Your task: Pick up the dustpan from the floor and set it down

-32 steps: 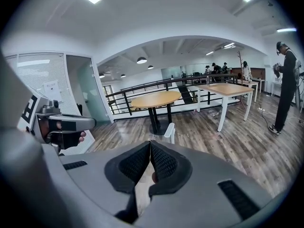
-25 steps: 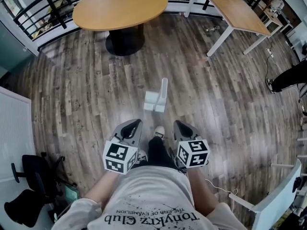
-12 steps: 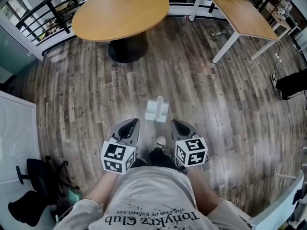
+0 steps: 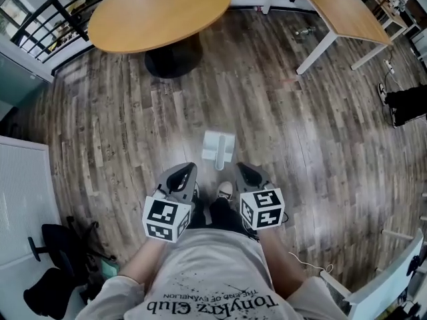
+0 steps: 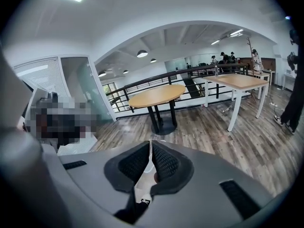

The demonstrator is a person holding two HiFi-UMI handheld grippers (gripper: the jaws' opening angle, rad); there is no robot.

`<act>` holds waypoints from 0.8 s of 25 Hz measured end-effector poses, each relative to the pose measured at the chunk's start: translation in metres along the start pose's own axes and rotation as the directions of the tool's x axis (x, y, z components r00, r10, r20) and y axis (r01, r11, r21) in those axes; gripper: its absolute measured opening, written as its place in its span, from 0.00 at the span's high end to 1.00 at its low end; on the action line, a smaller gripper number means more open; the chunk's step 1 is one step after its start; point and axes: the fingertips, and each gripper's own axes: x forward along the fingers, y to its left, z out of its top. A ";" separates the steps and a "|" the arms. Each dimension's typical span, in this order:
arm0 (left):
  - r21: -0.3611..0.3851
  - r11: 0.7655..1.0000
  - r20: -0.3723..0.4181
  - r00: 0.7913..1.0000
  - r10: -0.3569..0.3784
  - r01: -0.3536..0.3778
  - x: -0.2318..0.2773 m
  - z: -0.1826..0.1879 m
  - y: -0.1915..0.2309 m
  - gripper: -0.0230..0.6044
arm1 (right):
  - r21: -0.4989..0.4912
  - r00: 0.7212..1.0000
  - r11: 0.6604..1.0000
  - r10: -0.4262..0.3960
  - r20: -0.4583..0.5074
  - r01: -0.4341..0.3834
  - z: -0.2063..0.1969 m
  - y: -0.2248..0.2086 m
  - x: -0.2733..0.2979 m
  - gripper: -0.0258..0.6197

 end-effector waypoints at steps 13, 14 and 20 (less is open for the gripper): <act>0.036 0.992 -0.087 0.989 -0.120 0.124 0.049 -0.013 0.031 0.93 | 0.081 0.987 0.986 -0.142 -0.079 0.148 -0.027 -0.008 0.065 0.62; 0.039 0.991 -0.093 0.988 -0.124 0.128 0.051 -0.016 0.032 0.93 | 0.079 0.984 0.984 -0.153 -0.086 0.160 -0.031 -0.011 0.070 0.60; 0.037 0.991 -0.133 0.983 -0.123 0.129 0.067 -0.034 0.054 0.93 | 0.098 0.972 0.972 -0.203 -0.122 0.216 -0.050 -0.021 0.105 0.55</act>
